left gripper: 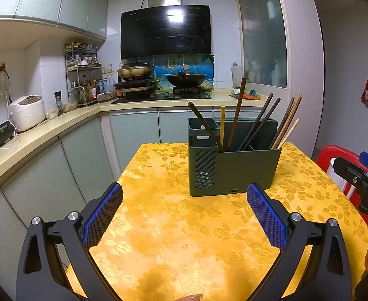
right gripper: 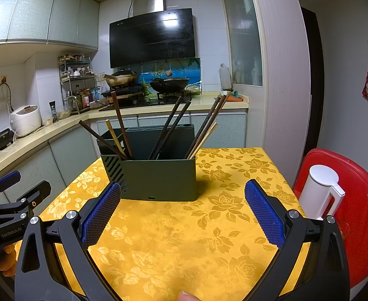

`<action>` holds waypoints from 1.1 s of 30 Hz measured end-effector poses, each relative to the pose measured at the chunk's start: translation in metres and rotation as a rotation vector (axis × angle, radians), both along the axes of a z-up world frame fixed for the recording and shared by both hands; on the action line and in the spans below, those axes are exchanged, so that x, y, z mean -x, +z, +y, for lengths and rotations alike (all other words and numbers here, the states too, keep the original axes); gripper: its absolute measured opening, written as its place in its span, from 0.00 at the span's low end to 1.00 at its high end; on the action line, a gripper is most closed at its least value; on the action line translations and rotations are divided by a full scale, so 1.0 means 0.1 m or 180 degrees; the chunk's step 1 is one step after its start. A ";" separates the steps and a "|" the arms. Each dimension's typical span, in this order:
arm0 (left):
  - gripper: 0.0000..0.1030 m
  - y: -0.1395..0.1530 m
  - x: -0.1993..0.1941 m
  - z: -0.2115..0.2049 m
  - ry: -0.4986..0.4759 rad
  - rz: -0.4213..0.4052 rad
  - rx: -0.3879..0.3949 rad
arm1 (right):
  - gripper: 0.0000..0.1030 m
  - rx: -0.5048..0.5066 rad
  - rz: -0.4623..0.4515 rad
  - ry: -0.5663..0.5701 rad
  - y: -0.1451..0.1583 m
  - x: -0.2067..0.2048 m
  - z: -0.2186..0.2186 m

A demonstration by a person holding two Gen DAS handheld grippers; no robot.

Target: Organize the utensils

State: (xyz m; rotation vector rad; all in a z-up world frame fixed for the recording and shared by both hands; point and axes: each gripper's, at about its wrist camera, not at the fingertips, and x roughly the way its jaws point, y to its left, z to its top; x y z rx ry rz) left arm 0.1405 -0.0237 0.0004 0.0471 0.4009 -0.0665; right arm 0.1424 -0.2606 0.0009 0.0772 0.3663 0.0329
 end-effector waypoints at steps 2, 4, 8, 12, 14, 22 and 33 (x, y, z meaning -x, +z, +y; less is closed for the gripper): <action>0.93 0.00 0.00 0.00 0.0001 -0.0003 -0.0006 | 0.93 0.0000 0.0001 0.0001 0.01 0.00 0.00; 0.93 0.00 0.00 0.00 0.0000 -0.0004 -0.0005 | 0.93 0.0002 0.0001 0.0001 0.01 0.00 0.00; 0.93 0.00 0.00 0.00 0.0001 -0.0001 -0.0003 | 0.93 -0.0001 0.0003 0.0001 0.01 0.00 0.00; 0.93 0.00 0.00 0.00 0.0000 -0.0004 0.0003 | 0.93 -0.0003 0.0001 0.0000 0.01 0.00 0.00; 0.93 0.01 0.00 0.00 0.0006 -0.0009 -0.0003 | 0.93 0.0000 0.0003 0.0000 0.01 -0.01 0.00; 0.93 0.00 0.00 -0.02 0.0001 -0.0014 0.0004 | 0.93 -0.0002 0.0007 0.0001 0.01 -0.01 0.00; 0.93 0.01 0.02 -0.05 -0.0031 -0.0074 0.0007 | 0.93 -0.0018 0.0036 -0.0002 -0.01 -0.01 -0.02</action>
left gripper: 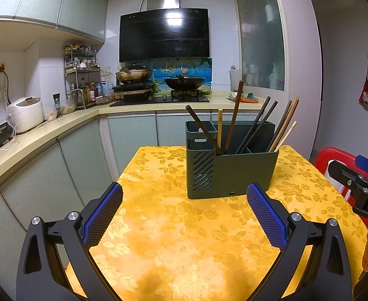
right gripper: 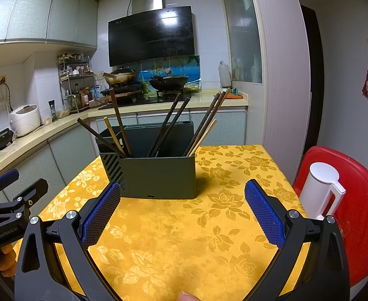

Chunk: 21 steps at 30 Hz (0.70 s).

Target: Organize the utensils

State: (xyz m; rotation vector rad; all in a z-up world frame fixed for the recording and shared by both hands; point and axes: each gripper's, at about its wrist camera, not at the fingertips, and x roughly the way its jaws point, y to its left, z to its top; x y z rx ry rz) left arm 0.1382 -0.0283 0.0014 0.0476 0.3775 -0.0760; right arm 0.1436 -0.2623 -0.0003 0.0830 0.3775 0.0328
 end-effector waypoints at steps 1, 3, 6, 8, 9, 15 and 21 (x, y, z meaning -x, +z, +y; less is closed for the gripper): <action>0.93 0.01 0.00 0.01 0.0005 -0.0010 0.0005 | 0.93 -0.0007 0.0006 -0.0001 -0.02 0.01 0.00; 0.93 0.01 0.00 0.02 0.0019 -0.0010 0.0018 | 0.93 -0.0016 0.0018 -0.0008 -0.05 0.04 -0.01; 0.93 -0.01 -0.03 0.03 0.0055 0.0015 0.0012 | 0.93 -0.0032 0.0028 -0.0010 -0.06 0.08 -0.01; 0.93 -0.02 -0.04 0.06 0.0075 0.0011 0.0027 | 0.93 -0.0025 0.0026 -0.0011 -0.06 0.07 -0.01; 0.93 -0.02 -0.04 0.06 0.0091 0.0001 0.0033 | 0.93 -0.0025 0.0026 -0.0011 -0.06 0.06 -0.01; 0.93 -0.03 -0.08 0.08 0.0140 0.0091 0.0059 | 0.93 -0.0026 0.0034 -0.0009 -0.05 0.06 -0.01; 0.93 -0.05 -0.09 0.08 0.0116 0.0130 0.0059 | 0.93 -0.0031 0.0041 -0.0009 -0.04 0.05 -0.01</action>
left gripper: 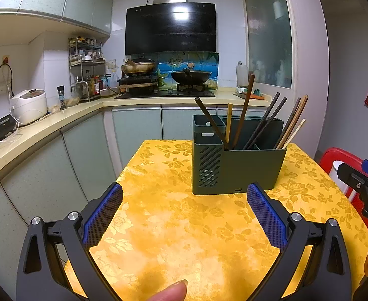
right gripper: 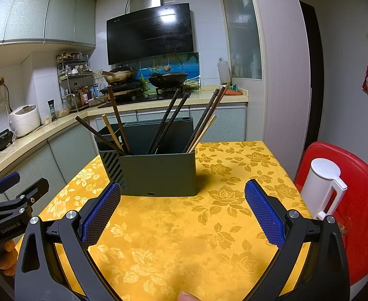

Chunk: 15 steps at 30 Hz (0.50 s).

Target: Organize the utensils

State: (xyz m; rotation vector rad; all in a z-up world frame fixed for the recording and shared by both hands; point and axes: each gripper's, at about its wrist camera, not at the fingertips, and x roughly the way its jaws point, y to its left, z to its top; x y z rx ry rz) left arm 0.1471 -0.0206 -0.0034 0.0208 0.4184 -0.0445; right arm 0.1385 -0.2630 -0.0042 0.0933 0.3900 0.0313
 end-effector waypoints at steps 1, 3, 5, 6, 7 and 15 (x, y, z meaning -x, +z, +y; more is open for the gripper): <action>0.93 0.00 0.00 0.01 -0.0004 0.0008 0.0007 | 0.93 0.0000 0.0000 0.0000 0.00 0.00 0.00; 0.93 0.00 -0.01 0.01 -0.0011 0.0025 0.0017 | 0.93 -0.0002 -0.0001 0.0000 0.00 0.00 0.00; 0.93 0.00 -0.01 0.01 -0.0012 0.0025 0.0016 | 0.93 -0.0002 0.0000 -0.0001 0.00 0.00 0.00; 0.93 0.00 -0.01 0.01 -0.0015 0.0023 0.0017 | 0.93 -0.0003 0.0000 -0.0001 0.00 0.00 0.00; 0.93 0.00 -0.01 0.01 -0.0019 0.0021 0.0015 | 0.93 -0.0002 0.0001 0.0002 0.00 0.00 0.00; 0.93 -0.02 -0.01 0.00 -0.0024 0.0027 0.0013 | 0.93 -0.0002 0.0009 0.0003 0.00 0.00 0.00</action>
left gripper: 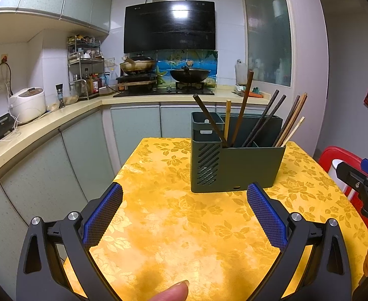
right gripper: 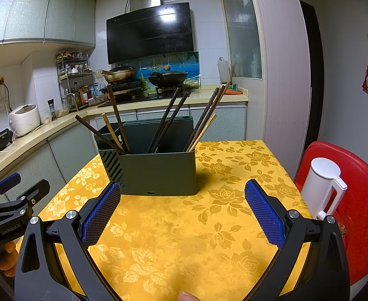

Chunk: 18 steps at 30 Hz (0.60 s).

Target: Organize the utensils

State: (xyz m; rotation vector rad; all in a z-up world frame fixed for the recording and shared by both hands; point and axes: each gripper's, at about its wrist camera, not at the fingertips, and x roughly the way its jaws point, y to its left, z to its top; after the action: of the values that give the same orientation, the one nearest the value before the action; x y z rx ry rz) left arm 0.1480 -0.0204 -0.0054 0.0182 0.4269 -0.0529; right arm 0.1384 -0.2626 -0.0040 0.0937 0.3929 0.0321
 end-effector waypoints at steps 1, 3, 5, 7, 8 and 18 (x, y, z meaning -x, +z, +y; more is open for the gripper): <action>0.93 0.00 0.00 0.00 0.0000 0.0002 0.0000 | 0.93 0.0002 0.0001 0.0000 0.00 0.00 0.00; 0.93 0.00 0.00 0.00 -0.0001 -0.0001 -0.0005 | 0.93 0.0000 0.0000 0.0000 0.00 -0.01 0.00; 0.93 0.00 0.00 0.00 -0.0003 0.0002 0.0001 | 0.93 0.0000 0.0001 0.0002 0.00 -0.01 0.00; 0.93 0.00 0.00 0.00 -0.0005 0.0003 0.0001 | 0.93 0.0001 0.0001 0.0000 0.00 -0.01 0.00; 0.93 0.00 0.00 0.00 -0.0006 0.0004 0.0000 | 0.93 -0.0001 0.0003 0.0001 0.00 -0.01 0.00; 0.93 -0.02 0.00 0.00 -0.0012 0.0009 -0.0006 | 0.93 -0.0001 0.0007 0.0002 0.00 -0.01 0.00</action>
State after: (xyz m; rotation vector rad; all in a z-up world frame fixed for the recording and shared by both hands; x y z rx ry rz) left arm 0.1477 -0.0208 -0.0075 0.0209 0.4297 -0.0563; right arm 0.1390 -0.2623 -0.0040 0.0939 0.3953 0.0328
